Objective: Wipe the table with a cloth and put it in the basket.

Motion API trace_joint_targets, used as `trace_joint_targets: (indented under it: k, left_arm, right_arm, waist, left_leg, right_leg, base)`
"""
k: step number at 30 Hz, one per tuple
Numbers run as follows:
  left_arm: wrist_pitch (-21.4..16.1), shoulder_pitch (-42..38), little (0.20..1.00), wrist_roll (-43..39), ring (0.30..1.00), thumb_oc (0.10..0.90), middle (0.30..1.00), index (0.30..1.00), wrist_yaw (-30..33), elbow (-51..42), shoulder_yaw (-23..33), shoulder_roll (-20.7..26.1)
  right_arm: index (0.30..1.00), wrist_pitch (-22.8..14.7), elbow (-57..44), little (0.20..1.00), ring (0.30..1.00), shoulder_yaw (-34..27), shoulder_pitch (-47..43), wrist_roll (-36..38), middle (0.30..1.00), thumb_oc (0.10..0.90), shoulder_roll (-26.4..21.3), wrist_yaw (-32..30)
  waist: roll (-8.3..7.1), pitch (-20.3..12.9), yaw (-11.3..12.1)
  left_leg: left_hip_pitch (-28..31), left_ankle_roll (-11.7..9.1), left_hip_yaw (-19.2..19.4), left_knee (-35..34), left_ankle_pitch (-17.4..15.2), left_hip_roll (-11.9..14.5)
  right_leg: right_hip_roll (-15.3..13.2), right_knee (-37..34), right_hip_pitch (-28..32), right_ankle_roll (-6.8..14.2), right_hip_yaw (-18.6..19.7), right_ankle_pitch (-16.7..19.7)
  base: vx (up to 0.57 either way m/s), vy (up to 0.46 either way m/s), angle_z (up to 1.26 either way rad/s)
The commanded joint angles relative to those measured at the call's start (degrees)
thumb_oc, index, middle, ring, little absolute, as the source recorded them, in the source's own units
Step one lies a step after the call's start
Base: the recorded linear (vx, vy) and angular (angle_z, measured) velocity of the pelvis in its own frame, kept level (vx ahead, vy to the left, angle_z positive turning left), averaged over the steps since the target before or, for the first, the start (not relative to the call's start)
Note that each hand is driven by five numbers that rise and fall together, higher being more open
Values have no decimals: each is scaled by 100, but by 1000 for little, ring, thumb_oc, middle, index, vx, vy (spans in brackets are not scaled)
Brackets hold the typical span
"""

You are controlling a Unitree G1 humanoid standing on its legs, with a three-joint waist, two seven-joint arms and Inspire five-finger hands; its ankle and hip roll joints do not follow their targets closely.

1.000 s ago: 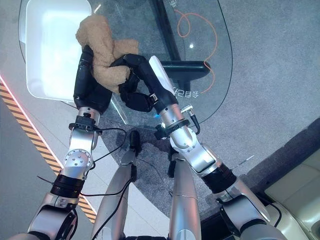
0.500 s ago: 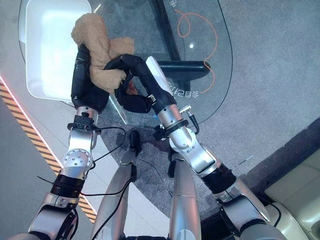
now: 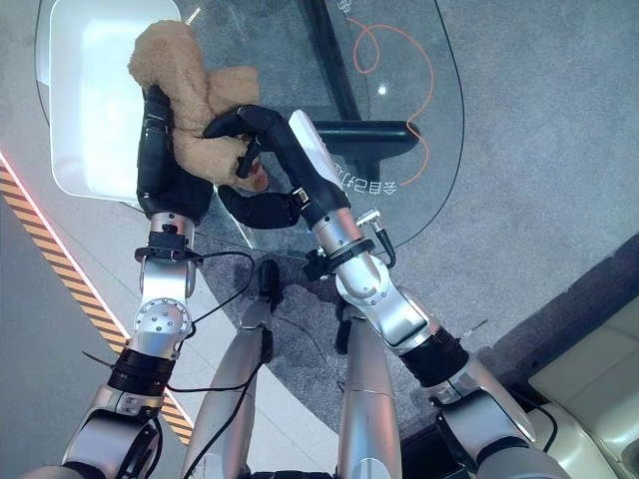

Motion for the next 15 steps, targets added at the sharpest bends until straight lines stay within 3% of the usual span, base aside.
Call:
trace_joint_targets:
  k: [1,15]
  left_arm:
    - [-743,-611,200,603,300,100,300,300,-189,-1061,207,-101]
    - [-1151,-687,200,1041,300,100,300,300,261,-1101,383,-133]
  right_arm:
    - [900,-715,-1036,900,900,-507,-641,-197,900,800,415,-276]
    - [900,-737,-1037,900,900,-608,-672,-286,900,800,450,-406]
  waist:
    - [-9,-165,87]
    - [-13,-165,99]
  left_leg:
    - [207,229,405,342,-687,-408]
    - [207,212,409,356,-693,-404]
  right_leg:
    - [412,-519,291,93,-181,-8]
    - [416,-472,287,80,-189,-48]
  base:
    - [0,0,0]
    - [0,0,0]
